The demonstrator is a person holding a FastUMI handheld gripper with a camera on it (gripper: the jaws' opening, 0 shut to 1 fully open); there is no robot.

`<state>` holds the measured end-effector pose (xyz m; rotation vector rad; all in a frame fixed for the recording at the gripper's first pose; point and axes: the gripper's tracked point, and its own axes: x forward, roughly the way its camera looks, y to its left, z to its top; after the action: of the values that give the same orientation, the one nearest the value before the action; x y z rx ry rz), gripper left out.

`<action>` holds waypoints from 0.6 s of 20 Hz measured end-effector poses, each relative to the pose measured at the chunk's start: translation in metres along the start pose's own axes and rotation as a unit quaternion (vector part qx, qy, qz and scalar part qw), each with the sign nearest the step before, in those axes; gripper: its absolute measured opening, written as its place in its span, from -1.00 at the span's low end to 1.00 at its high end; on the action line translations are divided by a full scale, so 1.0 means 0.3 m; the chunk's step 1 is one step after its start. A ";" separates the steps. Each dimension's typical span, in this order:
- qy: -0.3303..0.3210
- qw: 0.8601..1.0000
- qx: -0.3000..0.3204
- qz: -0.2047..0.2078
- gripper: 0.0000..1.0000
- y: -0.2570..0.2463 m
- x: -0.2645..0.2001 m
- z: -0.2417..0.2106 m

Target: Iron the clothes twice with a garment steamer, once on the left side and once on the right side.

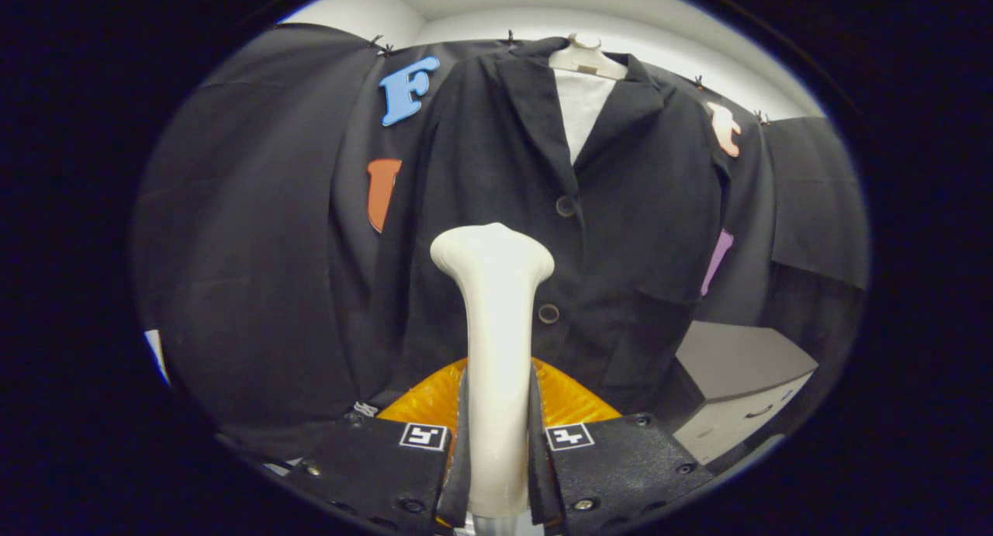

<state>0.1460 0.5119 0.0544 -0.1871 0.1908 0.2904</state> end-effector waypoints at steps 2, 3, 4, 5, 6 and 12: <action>0.017 1.000 -0.003 -0.003 -0.34 0.001 -0.008 -0.085; 0.020 1.000 -0.007 -0.003 -0.34 0.005 0.001 -0.108; 0.025 1.000 -0.012 0.000 -0.34 0.011 0.005 -0.132; 0.033 0.999 -0.015 0.001 -0.34 0.019 0.011 -0.165; 0.045 0.999 -0.016 0.003 -0.34 0.025 0.015 -0.202; 0.108 0.994 -0.015 0.009 -0.34 0.038 0.017 -0.428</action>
<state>0.1270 0.4970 -0.0724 -0.2465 0.4022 0.2911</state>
